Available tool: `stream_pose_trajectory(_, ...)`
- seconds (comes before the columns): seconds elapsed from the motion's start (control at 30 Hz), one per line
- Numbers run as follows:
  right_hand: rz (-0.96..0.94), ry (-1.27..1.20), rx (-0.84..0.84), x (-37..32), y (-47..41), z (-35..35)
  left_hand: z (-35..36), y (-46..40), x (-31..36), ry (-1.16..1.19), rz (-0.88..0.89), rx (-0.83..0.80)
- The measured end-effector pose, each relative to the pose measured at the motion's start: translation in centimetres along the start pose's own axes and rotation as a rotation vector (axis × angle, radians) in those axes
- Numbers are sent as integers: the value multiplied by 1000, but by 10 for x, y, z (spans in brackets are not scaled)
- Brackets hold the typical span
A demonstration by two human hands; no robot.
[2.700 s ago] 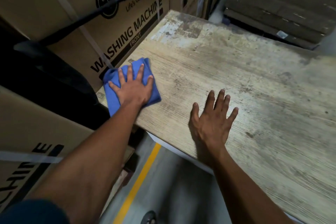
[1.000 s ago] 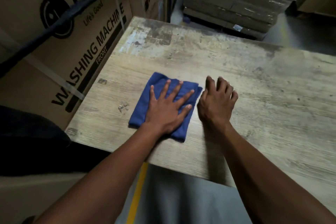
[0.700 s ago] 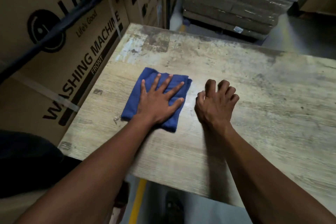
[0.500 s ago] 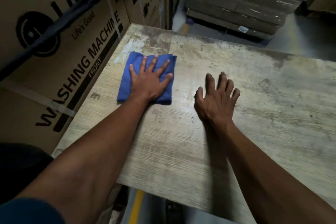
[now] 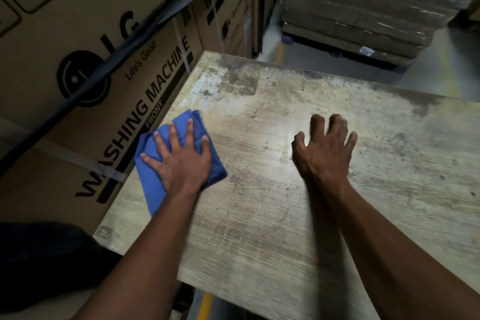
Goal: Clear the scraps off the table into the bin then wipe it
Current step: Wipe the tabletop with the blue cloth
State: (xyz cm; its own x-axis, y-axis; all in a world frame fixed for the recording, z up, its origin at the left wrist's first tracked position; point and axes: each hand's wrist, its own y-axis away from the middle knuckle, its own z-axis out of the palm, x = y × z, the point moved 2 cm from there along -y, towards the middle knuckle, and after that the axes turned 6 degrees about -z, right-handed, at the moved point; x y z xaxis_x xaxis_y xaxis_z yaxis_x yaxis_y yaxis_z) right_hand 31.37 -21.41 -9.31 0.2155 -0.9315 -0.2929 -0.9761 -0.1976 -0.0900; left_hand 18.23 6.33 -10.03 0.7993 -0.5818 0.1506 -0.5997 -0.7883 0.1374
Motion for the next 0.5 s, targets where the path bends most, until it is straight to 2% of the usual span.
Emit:
stream_pose_trajectory(0.27,49,12,116,5,-29,9,1,-99,107,-37,251,-25)
stream_pose_trajectory(0.5,83,57,-56,8,-34,23,-3,-173,185,-49,355,-76)
